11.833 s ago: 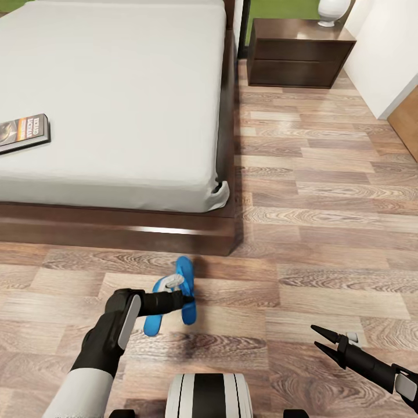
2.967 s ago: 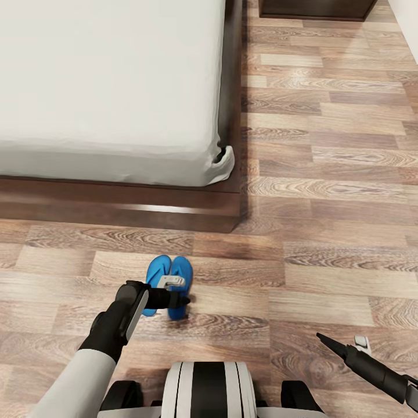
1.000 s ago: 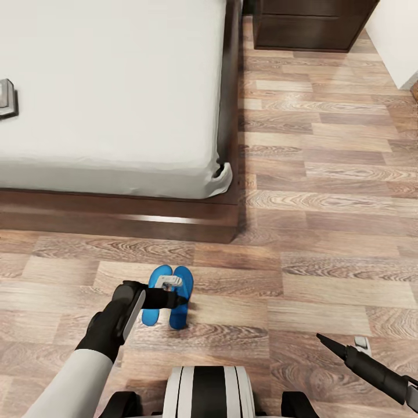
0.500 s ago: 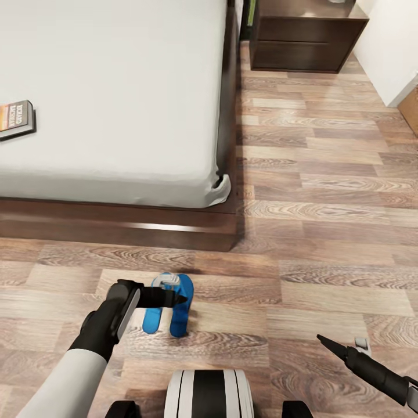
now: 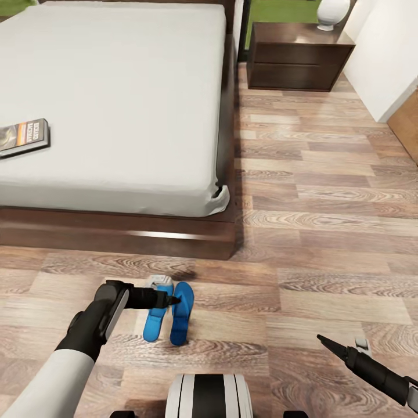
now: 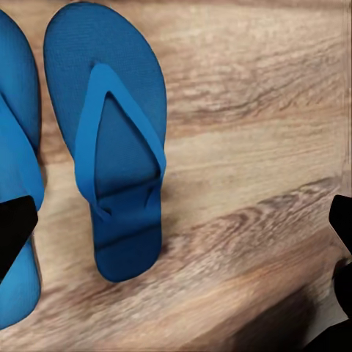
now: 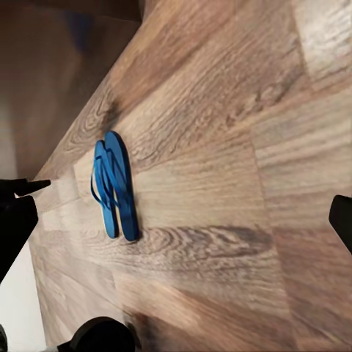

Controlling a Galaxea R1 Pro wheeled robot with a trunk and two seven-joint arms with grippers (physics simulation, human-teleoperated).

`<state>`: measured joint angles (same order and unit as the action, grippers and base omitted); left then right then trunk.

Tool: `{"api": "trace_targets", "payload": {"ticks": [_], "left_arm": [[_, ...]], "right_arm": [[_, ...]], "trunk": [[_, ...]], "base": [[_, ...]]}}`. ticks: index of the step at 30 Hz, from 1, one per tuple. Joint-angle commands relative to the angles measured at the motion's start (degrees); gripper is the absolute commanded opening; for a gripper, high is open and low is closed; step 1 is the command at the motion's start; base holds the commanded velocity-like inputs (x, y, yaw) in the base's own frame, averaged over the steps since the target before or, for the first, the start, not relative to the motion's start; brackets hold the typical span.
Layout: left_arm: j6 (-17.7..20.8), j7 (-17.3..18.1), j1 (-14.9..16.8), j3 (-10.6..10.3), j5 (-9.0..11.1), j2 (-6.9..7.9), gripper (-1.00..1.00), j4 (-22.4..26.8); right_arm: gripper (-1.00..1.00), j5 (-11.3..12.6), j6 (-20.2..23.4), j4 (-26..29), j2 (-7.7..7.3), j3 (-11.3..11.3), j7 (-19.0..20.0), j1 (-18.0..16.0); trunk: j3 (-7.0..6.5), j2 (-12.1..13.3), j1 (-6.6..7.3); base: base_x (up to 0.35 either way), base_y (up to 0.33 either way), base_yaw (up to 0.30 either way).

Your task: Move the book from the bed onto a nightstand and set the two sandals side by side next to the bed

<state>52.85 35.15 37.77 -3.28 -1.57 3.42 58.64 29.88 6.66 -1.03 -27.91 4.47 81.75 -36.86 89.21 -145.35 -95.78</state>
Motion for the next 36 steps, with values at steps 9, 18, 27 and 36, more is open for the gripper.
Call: {"api": "trace_targets", "payload": {"ticks": [9, 18, 27, 36], "left_arm": [[-0.84, 1.98, -0.05, 0.19, -0.25, 1.18, 1.0, -0.85], [-1.84, 2.21, -0.06, 0.32, -0.22, 2.09, 1.0, -2.48], [-2.77, 2.8, -0.06, 0.31, -0.19, 2.65, 1.0, -3.66], [-2.83, 3.65, -0.1, 0.3, -0.19, 2.98, 1.0, -3.78]], "right_arm": [[1.0, -0.28, 0.57, -0.11, 0.03, 0.37, 0.23, -0.05], [1.0, -0.34, 0.55, -0.11, 0.04, 0.36, 0.19, -0.05], [1.0, -0.41, 0.55, -0.11, 0.04, 0.36, 0.22, -0.05], [1.0, -0.31, 0.57, -0.11, 0.04, 0.39, 0.18, -0.05]], "trunk": [[-1.97, 0.11, 0.24], [-3.96, 0.23, 0.47], [-5.95, 0.35, 0.7], [-7.95, 0.47, 0.94]], "base": [[0.0, 0.0, 0.0], [0.0, 0.0, 0.0], [0.0, 0.0, 0.0], [0.0, 0.0, 0.0]]}}
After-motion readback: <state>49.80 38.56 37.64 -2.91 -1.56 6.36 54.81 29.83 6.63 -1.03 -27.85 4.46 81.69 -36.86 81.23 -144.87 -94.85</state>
